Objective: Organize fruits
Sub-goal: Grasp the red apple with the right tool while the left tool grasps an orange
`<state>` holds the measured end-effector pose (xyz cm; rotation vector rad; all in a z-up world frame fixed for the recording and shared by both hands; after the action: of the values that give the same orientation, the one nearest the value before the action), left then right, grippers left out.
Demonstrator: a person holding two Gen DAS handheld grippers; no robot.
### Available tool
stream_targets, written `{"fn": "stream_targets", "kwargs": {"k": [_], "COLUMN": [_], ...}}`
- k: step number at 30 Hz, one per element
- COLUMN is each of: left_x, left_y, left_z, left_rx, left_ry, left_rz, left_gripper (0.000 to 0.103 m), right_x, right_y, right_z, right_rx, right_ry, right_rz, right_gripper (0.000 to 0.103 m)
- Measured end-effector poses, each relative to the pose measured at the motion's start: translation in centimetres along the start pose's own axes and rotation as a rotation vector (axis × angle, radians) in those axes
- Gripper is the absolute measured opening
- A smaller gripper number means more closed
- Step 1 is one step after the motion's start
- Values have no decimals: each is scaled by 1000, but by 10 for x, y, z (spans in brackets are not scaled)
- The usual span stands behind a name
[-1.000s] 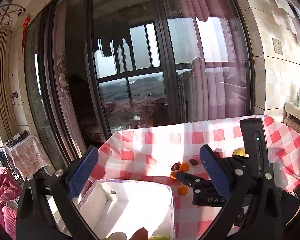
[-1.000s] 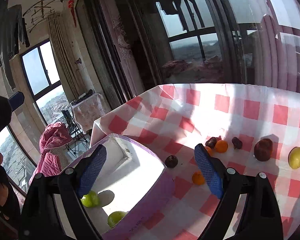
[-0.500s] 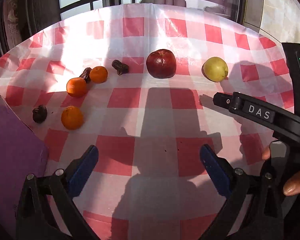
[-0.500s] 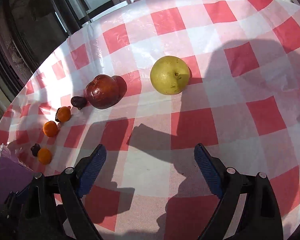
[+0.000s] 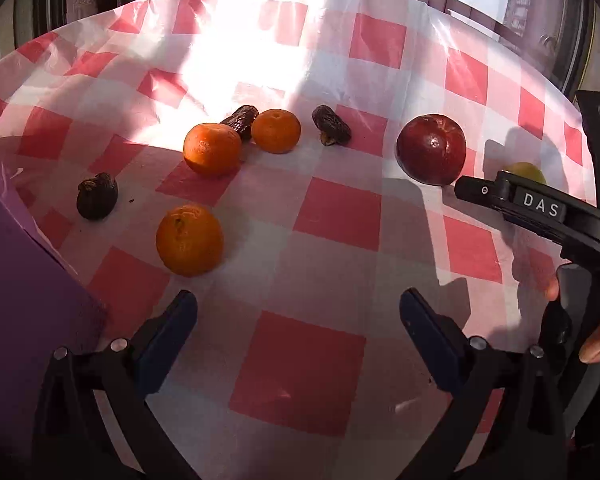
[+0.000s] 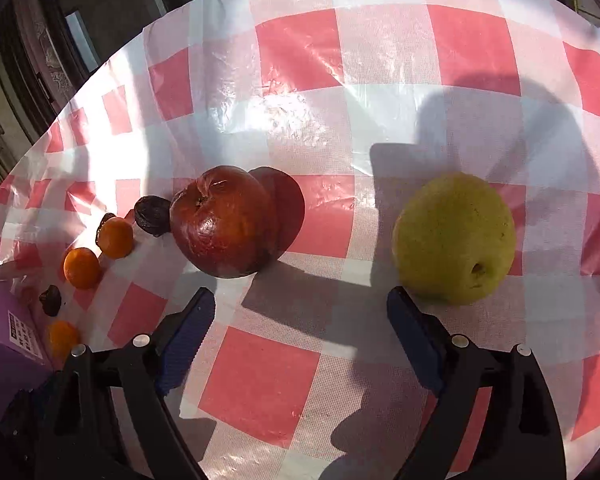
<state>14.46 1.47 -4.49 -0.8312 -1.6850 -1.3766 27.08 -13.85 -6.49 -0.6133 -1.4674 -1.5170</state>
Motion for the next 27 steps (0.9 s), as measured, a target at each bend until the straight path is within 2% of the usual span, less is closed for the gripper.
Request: {"fn": "stream_targets", "kwargs": {"k": [5, 9, 11, 12, 14, 17, 21, 24, 27], "left_x": [-8, -21, -21, -21, -20, -20, -22, -33, -40], "left_y": [11, 19, 20, 20, 19, 18, 21, 41, 66], "left_z": [8, 16, 15, 15, 15, 15, 15, 11, 27], "left_rx": [9, 24, 18, 17, 19, 22, 44, 15, 59], "left_ry": [38, 100, 111, 112, 117, 120, 132, 105, 162], "left_rz": [15, 66, 69, 67, 63, 62, 64, 68, 40], "left_gripper": [101, 101, 102, 102, 102, 102, 102, 102, 102], "right_x": [-13, -32, -37, -37, -34, -21, 4, 21, 33], "right_y": [14, 33, 41, 42, 39, 24, -10, -36, -58], "right_z": [34, 44, 44, 46, 45, 35, 16, 10, 4], "right_rx": [114, 138, 149, 159, 154, 94, 4, -33, -64], "right_ry": [-25, -97, -151, -153, -156, -100, -73, -46, -16], "right_rz": [11, 42, 41, 37, 24, 7, -18, -31, -41], "right_gripper": [83, 82, 75, 67, 64, 63, 63, 64, 64]}}
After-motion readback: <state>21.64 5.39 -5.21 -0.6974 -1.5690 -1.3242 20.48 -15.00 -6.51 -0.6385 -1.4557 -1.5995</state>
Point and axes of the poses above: each gripper's, at about its wrist camera, not at the fingertips, and x roughly against the way its jaws point, z to its left, y to its top, the point moved 8 cm from there along -x, roughly the way its jaws point, and after that the axes turned 12 degrees about z, right-handed, at the moved point
